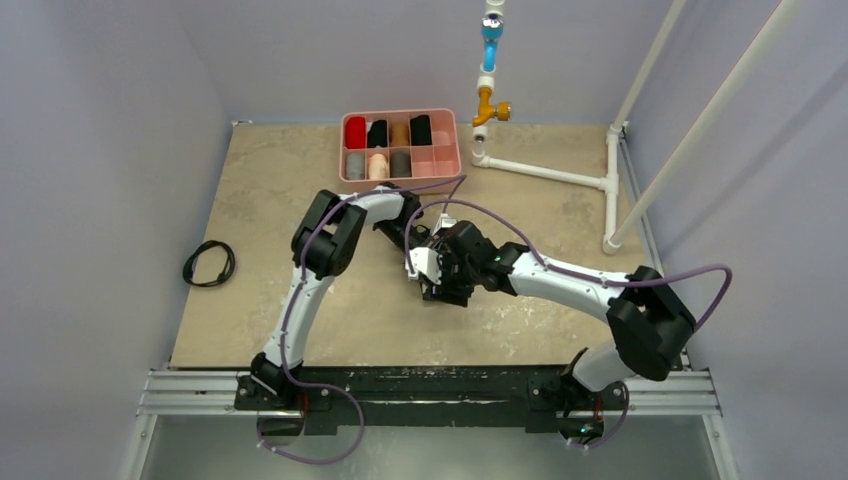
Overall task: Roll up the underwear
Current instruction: Roll the underwear to the center of the board.
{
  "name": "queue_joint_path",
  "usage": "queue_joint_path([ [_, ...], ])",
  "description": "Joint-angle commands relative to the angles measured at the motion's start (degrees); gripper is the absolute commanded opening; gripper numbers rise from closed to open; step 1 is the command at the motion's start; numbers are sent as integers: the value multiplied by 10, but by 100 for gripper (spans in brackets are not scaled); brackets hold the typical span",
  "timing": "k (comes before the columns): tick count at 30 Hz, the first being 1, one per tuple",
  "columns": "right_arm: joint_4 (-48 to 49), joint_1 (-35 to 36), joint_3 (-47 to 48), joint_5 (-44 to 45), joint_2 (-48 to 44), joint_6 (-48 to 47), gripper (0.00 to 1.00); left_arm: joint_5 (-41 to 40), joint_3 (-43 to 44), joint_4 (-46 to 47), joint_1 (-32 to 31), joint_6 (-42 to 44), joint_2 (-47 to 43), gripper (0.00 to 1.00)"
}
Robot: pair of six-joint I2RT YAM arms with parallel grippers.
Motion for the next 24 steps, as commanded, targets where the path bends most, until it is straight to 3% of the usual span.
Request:
queue_joint_path([
  [1,34,28,-1,58,17,-33,56,4,17,-20,4,22,14,0],
  [16,93,66,-29,129,70,-70,52,14,27,-41,4,35,22,0],
  [24,103,77,-33,140,96,-67,32,14,28,-47,3,39,22,0],
])
